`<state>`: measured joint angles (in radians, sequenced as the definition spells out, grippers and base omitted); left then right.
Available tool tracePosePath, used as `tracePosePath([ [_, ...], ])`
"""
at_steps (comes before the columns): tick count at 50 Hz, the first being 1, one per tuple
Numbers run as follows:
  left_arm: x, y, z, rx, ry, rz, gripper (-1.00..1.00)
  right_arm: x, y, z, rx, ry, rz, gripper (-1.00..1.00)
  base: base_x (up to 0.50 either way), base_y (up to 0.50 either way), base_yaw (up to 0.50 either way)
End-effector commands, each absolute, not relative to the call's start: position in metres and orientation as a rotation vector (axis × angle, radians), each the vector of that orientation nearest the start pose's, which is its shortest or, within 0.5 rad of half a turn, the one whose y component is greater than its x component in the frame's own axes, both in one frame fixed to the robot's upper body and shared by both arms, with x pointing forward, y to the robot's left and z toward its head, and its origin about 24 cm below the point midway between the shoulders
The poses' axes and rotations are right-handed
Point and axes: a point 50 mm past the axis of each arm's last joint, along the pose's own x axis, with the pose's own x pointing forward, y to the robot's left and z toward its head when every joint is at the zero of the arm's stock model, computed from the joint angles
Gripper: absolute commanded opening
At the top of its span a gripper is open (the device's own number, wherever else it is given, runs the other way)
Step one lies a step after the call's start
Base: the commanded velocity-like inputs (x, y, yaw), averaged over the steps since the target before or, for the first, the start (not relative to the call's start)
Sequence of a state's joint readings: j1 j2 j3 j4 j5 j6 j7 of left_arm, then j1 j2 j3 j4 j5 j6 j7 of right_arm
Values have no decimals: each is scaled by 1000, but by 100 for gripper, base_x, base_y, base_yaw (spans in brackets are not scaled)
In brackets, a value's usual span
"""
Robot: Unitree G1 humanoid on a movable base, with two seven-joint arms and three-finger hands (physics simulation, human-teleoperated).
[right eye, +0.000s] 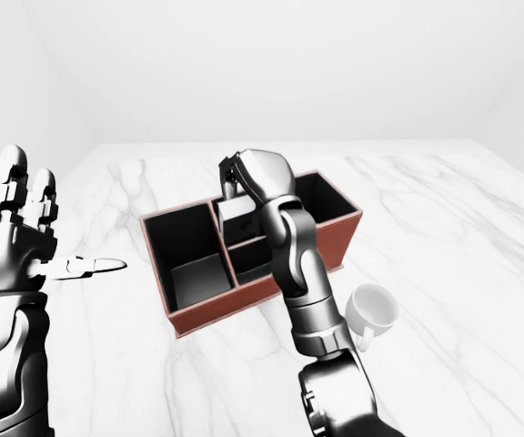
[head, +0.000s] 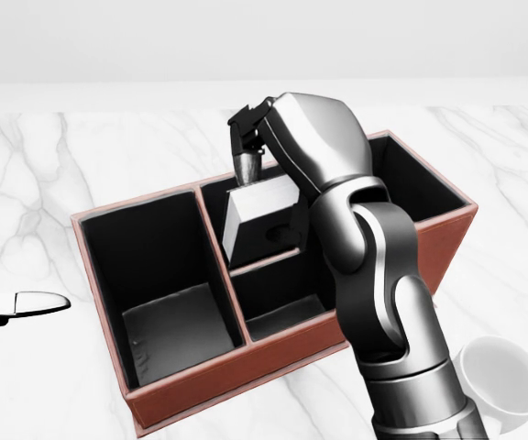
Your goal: Pick up the book and place it in the front compartment of the caddy.
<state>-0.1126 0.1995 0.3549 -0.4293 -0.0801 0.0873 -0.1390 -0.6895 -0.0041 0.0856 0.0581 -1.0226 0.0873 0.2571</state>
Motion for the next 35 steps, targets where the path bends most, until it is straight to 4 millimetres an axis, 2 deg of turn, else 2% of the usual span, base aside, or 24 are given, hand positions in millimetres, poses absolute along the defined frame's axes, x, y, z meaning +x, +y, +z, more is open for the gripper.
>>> tracePosePath([
  [1,239,235,176,191,-482,138,100,343,-71,212,-1068,-490,70,-100,0,0,0],
  [20,240,238,175,186,-477,145,100,365,-69,195,-1051,-453,25,-100,0,0,0],
  [35,238,237,179,190,-497,144,100,370,-62,187,-1071,-480,45,-100,0,0,0],
])
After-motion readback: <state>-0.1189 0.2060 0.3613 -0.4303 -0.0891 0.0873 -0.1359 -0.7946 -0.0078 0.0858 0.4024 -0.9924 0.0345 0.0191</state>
